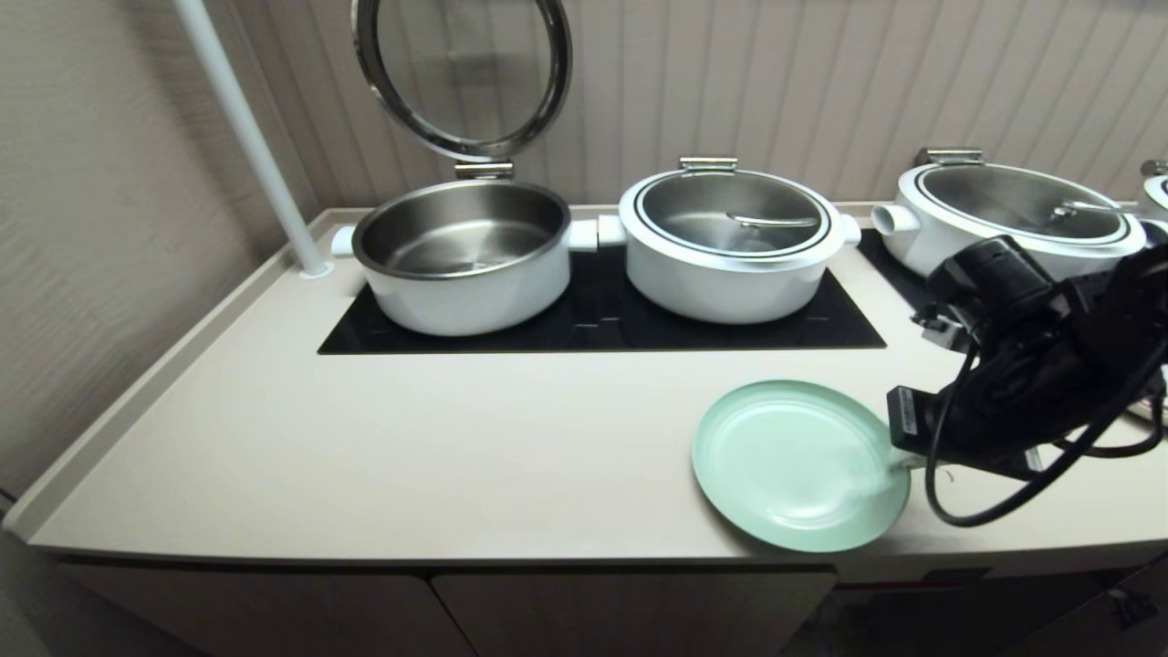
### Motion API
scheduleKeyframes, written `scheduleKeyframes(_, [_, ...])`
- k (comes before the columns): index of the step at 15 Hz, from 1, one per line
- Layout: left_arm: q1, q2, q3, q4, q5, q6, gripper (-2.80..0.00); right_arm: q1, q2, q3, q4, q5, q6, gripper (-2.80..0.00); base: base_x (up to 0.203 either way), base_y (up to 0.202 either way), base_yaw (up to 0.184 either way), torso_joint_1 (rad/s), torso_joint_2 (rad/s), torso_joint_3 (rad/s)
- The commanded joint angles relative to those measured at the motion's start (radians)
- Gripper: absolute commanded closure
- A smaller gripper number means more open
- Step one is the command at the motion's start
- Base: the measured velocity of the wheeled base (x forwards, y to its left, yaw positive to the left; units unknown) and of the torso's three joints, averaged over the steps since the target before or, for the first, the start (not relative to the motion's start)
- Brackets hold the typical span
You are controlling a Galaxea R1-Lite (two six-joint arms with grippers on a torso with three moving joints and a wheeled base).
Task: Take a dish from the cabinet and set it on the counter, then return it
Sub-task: Pick up the plate from the table, then put it back into the cabinet
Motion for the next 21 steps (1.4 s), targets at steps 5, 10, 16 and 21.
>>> scheduleKeyframes(5, [0.0, 0.0, 0.0, 0.0, 0.001, -0.001, 0.0, 0.001, -0.108, 0.072, 0.003, 0.005, 0.054, 0.0, 0.0, 0.0, 0.0, 0.0, 0.0, 0.0])
scheduleKeyframes(10, [0.0, 0.0, 0.0, 0.0, 0.001, -0.001, 0.0, 0.001, -0.181, 0.153, 0.003, 0.006, 0.084, 0.0, 0.0, 0.0, 0.0, 0.0, 0.0, 0.0])
scheduleKeyframes(16, [0.0, 0.0, 0.0, 0.0, 0.001, -0.001, 0.0, 0.001, -0.311, 0.224, 0.003, 0.063, 0.084, 0.0, 0.0, 0.0, 0.0, 0.0, 0.0, 0.0])
scheduleKeyframes(21, [0.0, 0.0, 0.0, 0.0, 0.001, -0.001, 0.0, 0.001, -0.439, 0.29, 0.013, 0.084, 0.078, 0.0, 0.0, 0.0, 0.0, 0.0, 0.0, 0.0])
